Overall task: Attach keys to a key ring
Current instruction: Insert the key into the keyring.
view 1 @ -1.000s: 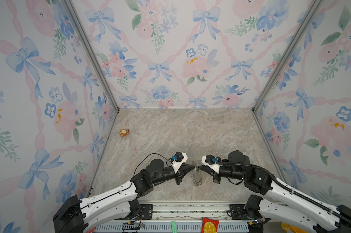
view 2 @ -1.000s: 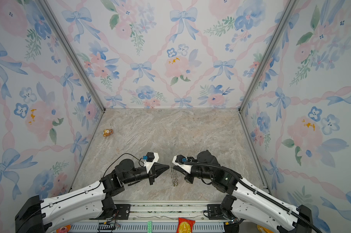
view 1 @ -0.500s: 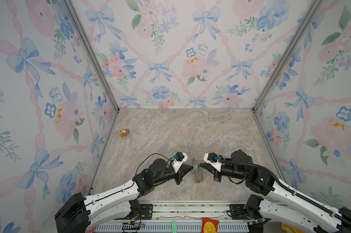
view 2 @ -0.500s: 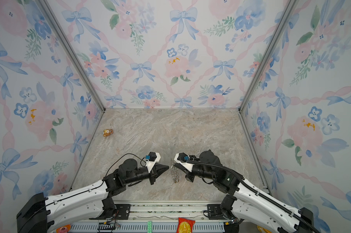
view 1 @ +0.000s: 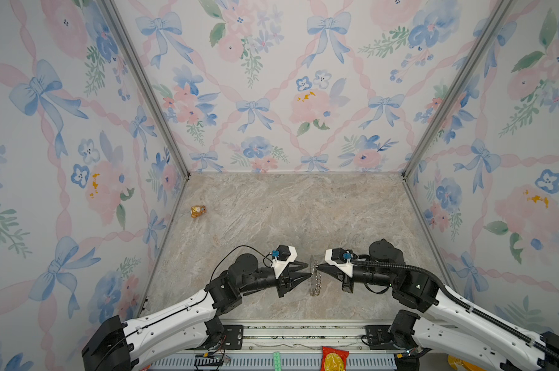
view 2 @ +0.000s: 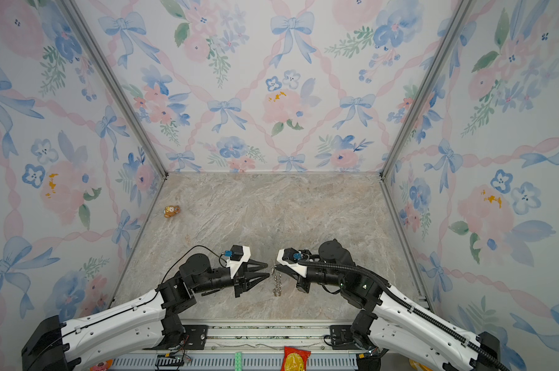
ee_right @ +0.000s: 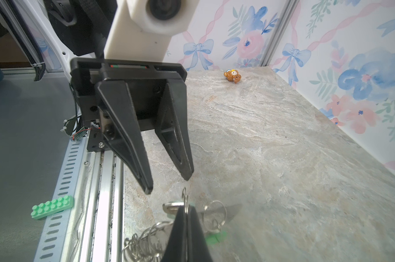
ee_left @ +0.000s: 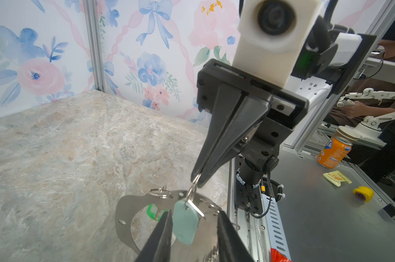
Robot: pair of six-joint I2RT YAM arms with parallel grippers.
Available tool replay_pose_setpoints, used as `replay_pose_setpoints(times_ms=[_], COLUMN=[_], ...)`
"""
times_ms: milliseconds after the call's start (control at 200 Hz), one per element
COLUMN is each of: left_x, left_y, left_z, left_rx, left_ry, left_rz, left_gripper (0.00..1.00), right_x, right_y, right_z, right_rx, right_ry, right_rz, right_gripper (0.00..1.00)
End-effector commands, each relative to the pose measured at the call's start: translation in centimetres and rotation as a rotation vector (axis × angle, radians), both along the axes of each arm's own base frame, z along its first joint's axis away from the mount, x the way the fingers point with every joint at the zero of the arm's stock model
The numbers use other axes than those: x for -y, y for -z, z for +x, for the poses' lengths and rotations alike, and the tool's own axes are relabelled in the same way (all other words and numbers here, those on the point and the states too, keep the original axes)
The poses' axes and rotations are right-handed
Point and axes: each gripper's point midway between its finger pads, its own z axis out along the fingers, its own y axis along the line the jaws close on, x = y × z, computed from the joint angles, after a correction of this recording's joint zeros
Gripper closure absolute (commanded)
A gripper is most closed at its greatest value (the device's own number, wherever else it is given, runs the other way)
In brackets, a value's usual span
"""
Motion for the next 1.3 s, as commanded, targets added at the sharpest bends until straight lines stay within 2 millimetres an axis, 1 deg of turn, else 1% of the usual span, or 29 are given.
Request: replay_pose_setpoints(times_ms=[0,150,210,420,670,835,895,1125,1295], left_x=[0.5,0.8,0.9,1.2,1.2,1.2,1.2,1.2,1.2], left_y=[-1.3,-1.5,-1.5,-1.3,-1.2,-1.1,-1.2,-0.5,0.7], left_z=[-0.3,-0.7,-0.7,-0.6,-0.2,0.0,0.3,1.1,1.3], left_rx=[0.043,0.046,0.041,0.027,0.019,0.015,0.007,-0.021,-0.053], left_ry=[0.045,0.077,0.082,0.086,0.069,0.059,0.041,0.003,-0.011], left_rz=[-0.020,-0.021,-0.018,-0.012,-0.008,-0.007,-0.007,0.006,0.031], left_gripper=[0.61,0.62,0.65,0.83,0.93,0.97,1.00,1.00,1.00], right_x=[-0.3,-0.4,-0.4,-0.5,-0.5,-0.5,-0.4,0.0,0.4], right_y=[-1.1,-1.0,-1.0,-1.1,-1.1,-1.1,-1.1,-1.8,-2.4], right_z=[-0.9,-1.2,-1.3,-1.4,-1.3,-1.3,-1.2,-0.1,0.5], right_rx=[0.038,0.035,0.035,0.035,0.038,0.038,0.038,0.055,0.058], right_ry=[-0.051,-0.065,-0.069,-0.077,-0.070,-0.067,-0.060,0.008,0.049], right_rz=[0.038,0.035,0.036,0.036,0.035,0.034,0.034,0.055,0.088], right_gripper=[1.00,1.00,1.00,1.00,1.00,1.00,1.00,1.00,1.00])
